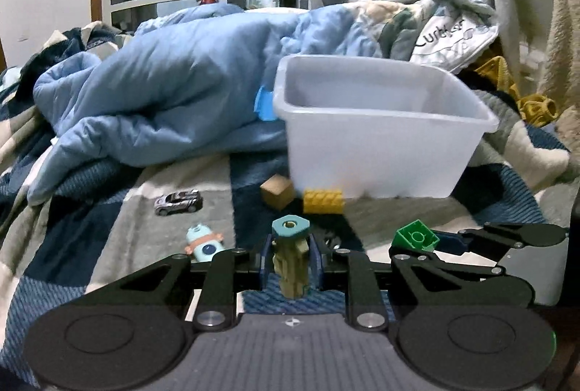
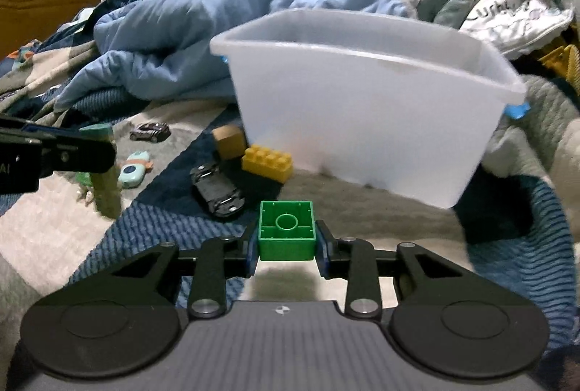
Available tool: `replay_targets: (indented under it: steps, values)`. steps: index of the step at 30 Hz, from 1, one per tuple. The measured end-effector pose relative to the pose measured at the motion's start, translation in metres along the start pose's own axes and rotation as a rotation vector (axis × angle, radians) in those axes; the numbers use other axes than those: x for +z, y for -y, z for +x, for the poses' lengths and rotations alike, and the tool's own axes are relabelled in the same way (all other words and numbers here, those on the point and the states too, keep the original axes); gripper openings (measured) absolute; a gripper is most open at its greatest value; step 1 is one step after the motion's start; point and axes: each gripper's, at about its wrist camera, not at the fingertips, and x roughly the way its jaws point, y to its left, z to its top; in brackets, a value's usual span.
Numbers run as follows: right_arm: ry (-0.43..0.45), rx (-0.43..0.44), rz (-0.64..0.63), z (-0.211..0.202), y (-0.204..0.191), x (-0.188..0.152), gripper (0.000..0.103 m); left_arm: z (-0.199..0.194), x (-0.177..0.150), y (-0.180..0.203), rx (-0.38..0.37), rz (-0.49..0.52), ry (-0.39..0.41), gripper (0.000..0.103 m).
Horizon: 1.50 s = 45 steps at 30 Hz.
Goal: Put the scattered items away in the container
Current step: 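Carry both toys over the white box and open both grippers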
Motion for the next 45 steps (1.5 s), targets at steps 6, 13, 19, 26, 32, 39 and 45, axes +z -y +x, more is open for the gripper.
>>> replay_targets:
  steps: [6,13,19,26,32,39,45]
  values:
    - [0.035,-0.018,-0.007,-0.014,0.008,0.006,0.034,-0.005,0.009,0.01,-0.026,-0.005,0.025,0.025]
    - [0.097,-0.034,0.01,-0.03,0.023,0.026,0.034,-0.01,0.042,0.028,-0.061,0.015,0.079,0.025]
    - [0.171,-0.062,0.035,-0.038,0.047,0.059,0.034,-0.003,0.081,0.041,-0.086,0.007,0.137,0.025]
    - [0.245,-0.092,0.087,-0.034,0.079,0.098,0.034,0.02,0.126,0.057,-0.112,0.026,0.181,0.025]
    - [0.244,-0.124,0.098,-0.011,0.097,0.116,0.034,0.054,0.15,0.069,-0.095,0.046,0.181,0.025]
    - [0.177,-0.131,0.104,0.019,0.107,0.112,0.034,0.098,0.149,0.072,-0.072,0.051,0.114,0.026]
    - [0.153,-0.132,0.102,0.027,0.112,0.106,0.042,0.107,0.147,0.066,-0.061,0.042,0.084,0.043]
